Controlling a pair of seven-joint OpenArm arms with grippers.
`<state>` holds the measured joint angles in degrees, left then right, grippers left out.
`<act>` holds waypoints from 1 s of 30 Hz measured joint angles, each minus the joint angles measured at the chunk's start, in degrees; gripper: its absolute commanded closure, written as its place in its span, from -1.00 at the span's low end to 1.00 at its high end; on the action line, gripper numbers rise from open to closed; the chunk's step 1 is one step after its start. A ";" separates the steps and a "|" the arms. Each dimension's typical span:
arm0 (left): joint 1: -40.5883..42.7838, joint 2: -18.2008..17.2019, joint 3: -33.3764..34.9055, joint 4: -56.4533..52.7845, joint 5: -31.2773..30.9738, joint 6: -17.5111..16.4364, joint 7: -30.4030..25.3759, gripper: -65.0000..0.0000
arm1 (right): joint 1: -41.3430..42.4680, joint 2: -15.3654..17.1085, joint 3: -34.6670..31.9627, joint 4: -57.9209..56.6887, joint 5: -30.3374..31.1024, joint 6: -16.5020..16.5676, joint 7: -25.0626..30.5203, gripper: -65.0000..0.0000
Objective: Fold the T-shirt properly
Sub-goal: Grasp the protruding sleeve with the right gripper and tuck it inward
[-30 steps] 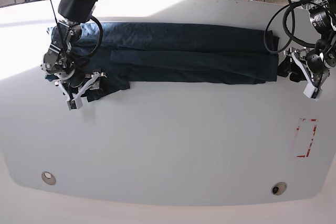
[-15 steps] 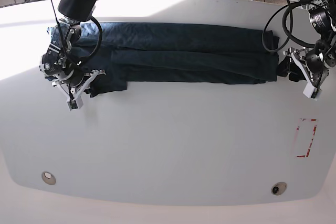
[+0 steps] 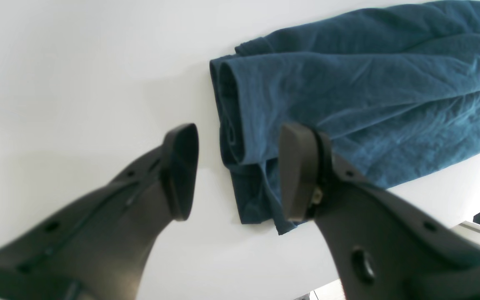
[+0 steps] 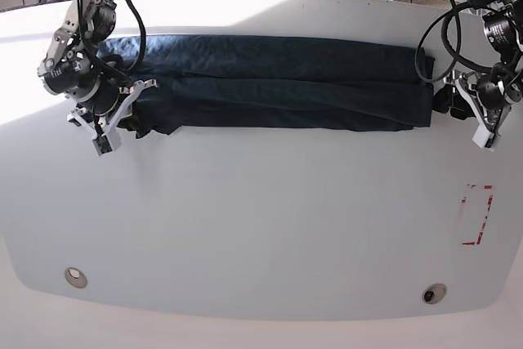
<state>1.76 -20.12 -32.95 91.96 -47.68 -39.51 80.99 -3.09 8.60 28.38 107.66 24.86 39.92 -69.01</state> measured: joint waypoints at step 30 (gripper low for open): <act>0.00 0.24 0.00 0.00 4.74 -0.02 -0.20 0.10 | -14.91 8.07 -0.59 2.16 27.67 0.04 -6.67 -0.53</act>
<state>1.76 -19.88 -32.95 91.96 -42.94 -39.53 80.79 -18.00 16.67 27.79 109.82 52.53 39.97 -75.68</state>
